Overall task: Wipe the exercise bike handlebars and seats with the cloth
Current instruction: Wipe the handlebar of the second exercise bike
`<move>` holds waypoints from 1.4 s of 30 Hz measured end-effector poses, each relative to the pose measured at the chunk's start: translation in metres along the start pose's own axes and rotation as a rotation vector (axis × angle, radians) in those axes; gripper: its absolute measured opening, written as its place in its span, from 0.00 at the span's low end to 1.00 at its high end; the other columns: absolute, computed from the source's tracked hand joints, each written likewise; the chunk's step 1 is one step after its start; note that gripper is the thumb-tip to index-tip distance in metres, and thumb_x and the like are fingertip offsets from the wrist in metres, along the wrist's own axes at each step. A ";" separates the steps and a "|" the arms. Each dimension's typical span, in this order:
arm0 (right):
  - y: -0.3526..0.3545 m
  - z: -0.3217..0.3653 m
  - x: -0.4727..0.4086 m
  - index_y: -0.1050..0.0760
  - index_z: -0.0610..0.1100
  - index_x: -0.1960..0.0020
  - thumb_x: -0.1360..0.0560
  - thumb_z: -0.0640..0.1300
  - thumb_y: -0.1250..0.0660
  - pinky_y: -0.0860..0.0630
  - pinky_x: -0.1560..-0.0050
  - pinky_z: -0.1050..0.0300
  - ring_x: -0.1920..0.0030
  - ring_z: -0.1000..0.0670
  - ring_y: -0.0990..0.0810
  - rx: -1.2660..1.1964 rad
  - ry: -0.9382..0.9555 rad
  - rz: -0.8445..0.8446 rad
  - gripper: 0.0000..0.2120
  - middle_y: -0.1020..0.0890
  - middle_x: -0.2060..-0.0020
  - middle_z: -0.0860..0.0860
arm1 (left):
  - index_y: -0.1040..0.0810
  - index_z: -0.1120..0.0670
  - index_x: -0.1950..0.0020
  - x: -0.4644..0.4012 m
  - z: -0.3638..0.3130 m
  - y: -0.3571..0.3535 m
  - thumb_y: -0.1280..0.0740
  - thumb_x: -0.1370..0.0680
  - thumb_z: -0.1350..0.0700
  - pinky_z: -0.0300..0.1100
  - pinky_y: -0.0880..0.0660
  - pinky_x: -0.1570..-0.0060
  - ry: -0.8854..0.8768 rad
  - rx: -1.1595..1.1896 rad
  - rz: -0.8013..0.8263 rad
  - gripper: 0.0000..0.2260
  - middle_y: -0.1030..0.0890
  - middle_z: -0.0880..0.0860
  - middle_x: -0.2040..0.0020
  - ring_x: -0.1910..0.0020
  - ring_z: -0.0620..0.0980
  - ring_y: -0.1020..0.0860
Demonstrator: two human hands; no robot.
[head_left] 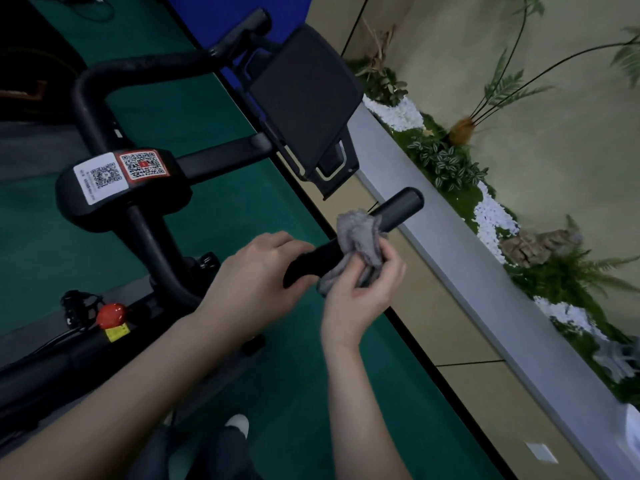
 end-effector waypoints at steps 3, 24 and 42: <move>0.008 -0.002 -0.023 0.28 0.45 0.43 0.23 0.33 0.38 0.27 0.46 0.62 0.46 0.53 0.23 -0.094 -0.062 -0.091 0.12 0.24 0.48 0.46 | 0.24 0.47 0.38 0.000 0.000 0.000 0.32 0.25 0.46 0.51 0.24 0.52 -0.004 -0.006 0.007 0.17 0.23 0.44 0.48 0.47 0.48 0.25; -0.001 -0.015 -0.025 0.28 0.40 0.55 0.25 0.35 0.32 0.32 0.56 0.73 0.58 0.64 0.29 -0.094 -0.054 -0.076 0.05 0.28 0.58 0.48 | 0.23 0.47 0.39 0.004 -0.006 0.002 0.37 0.26 0.43 0.48 0.24 0.54 -0.008 -0.044 -0.017 0.18 0.23 0.44 0.50 0.50 0.46 0.25; 0.000 -0.020 -0.025 0.29 0.51 0.48 0.22 0.41 0.35 0.26 0.52 0.61 0.52 0.50 0.22 -0.190 -0.153 -0.116 0.07 0.23 0.52 0.46 | 0.23 0.48 0.39 0.002 -0.007 0.003 0.38 0.27 0.42 0.47 0.24 0.54 -0.034 -0.053 -0.007 0.19 0.23 0.43 0.51 0.51 0.45 0.25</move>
Point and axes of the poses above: each hand's wrist, its own x-axis away from the middle knuckle, its own y-axis out of the back of the hand, z = x × y, the point moved 4 cm from there along -x, towards the middle knuckle
